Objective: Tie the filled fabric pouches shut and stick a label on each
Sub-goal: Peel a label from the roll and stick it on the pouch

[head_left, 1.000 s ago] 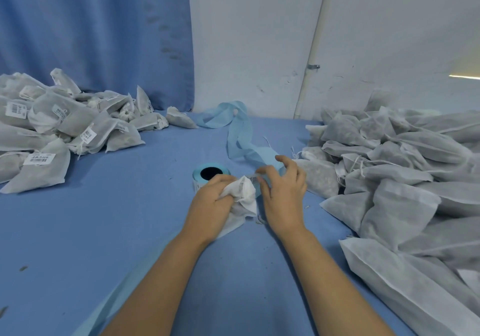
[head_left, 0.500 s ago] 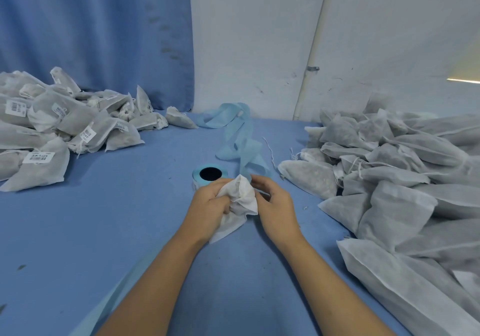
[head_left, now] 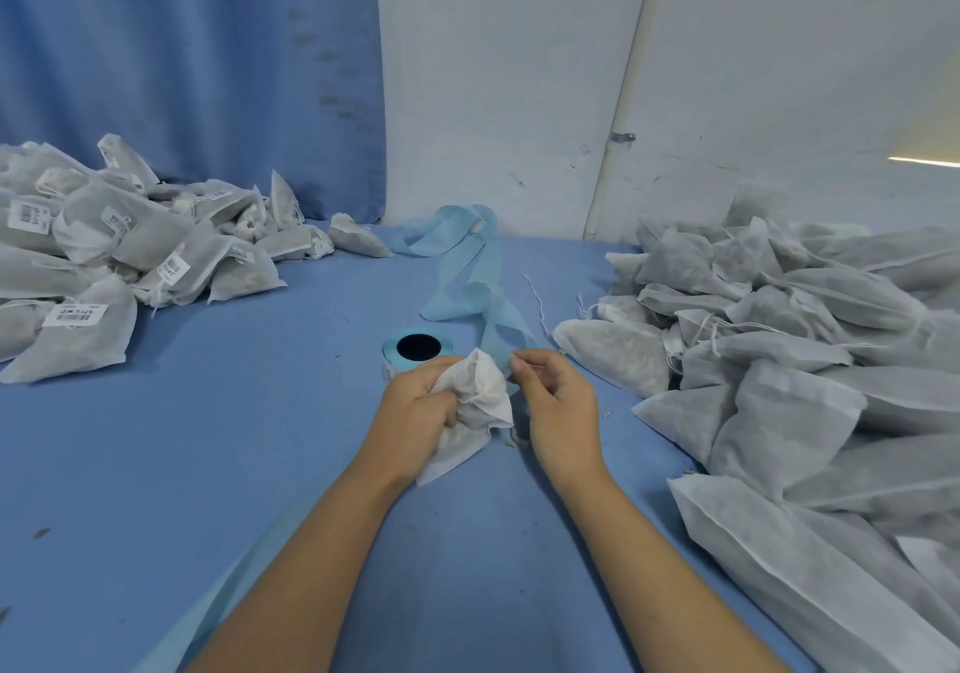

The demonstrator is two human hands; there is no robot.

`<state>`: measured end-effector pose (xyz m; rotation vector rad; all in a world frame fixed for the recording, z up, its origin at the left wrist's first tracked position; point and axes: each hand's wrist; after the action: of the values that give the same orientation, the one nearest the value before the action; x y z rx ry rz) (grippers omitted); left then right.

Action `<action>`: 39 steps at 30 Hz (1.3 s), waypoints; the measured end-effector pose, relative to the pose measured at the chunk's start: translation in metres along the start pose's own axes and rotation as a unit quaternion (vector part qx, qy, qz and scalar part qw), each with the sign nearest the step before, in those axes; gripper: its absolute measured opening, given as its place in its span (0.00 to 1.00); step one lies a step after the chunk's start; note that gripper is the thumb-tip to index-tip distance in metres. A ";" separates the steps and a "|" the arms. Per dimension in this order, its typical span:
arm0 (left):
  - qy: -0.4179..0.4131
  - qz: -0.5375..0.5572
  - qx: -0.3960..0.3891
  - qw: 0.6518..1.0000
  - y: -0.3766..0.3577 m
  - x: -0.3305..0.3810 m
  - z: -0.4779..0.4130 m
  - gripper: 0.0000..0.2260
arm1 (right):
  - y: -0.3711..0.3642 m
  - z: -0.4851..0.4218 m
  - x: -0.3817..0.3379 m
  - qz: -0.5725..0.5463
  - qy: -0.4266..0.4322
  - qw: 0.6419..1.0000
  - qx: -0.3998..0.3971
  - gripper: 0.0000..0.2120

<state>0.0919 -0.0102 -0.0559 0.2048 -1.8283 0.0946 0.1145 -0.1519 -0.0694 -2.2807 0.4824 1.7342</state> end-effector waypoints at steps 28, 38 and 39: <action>0.061 0.137 0.181 0.972 -0.018 0.002 -0.005 0.16 | 0.010 -0.002 -0.014 -0.236 -0.190 0.950 0.069 0.06; 0.088 0.160 0.178 0.967 -0.012 0.000 -0.008 0.19 | 0.011 0.005 -0.024 -0.185 -0.109 0.964 -0.156 0.06; 0.095 0.163 0.175 0.966 -0.012 0.000 -0.008 0.18 | 0.010 0.008 -0.023 -0.151 -0.088 0.970 -0.168 0.07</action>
<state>0.1019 -0.0201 -0.0546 0.1337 -1.6291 0.6511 0.0979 -0.1553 -0.0491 -2.2299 -0.2017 1.9449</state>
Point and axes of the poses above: each hand's wrist, its own z-axis away from the middle knuckle, its own y-axis out of the back of the hand, x = y × z, and after that the axes turned 14 degrees about x, right-handed
